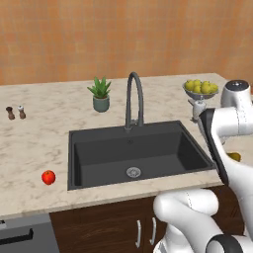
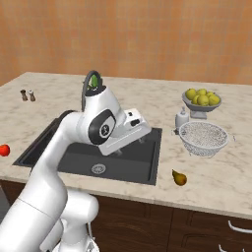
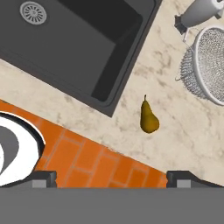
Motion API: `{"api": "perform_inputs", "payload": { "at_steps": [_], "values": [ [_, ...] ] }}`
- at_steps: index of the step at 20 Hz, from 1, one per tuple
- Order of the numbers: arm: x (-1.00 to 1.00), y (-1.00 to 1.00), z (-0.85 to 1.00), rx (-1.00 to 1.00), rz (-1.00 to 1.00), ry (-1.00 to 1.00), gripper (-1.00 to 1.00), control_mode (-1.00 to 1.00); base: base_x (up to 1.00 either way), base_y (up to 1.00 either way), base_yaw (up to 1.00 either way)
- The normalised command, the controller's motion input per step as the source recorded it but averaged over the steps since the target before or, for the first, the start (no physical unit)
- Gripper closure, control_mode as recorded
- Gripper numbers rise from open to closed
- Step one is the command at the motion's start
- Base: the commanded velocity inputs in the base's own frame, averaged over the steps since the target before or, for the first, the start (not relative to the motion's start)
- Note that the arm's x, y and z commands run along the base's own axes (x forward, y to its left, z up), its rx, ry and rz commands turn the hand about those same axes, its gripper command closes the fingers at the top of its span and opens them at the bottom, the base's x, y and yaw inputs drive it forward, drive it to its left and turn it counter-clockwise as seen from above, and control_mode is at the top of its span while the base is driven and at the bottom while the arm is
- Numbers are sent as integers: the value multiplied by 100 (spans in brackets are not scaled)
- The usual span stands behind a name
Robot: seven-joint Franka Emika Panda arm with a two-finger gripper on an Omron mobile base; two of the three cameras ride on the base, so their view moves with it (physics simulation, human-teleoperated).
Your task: Put the colander in the sink, put the apple, pear in the colander, and turn on the sink faucet and pour water over the colander.
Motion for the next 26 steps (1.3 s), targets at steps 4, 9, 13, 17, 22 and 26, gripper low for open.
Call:
{"api": "perform_inputs", "payload": {
  "at_steps": [4, 9, 13, 17, 22, 26],
  "values": [
    [27, -45, -1, 0, -1, 0, -100, -100, 0, 0, 0],
    [16, -44, 3, 6, 0, 0, -100, -100, 0, 0, 0],
    [8, -47, 10, 11, 0, -1, -100, -100, 0, 0, 0],
    [12, -41, 5, 12, 0, 0, -100, -100, 0, 0, 0],
    [21, -31, 0, 2, 0, 0, -100, -100, 0, 0, 0],
    [40, -14, -2, 0, 0, 0, -100, -100, 0, 0, 0]
  ]
}}
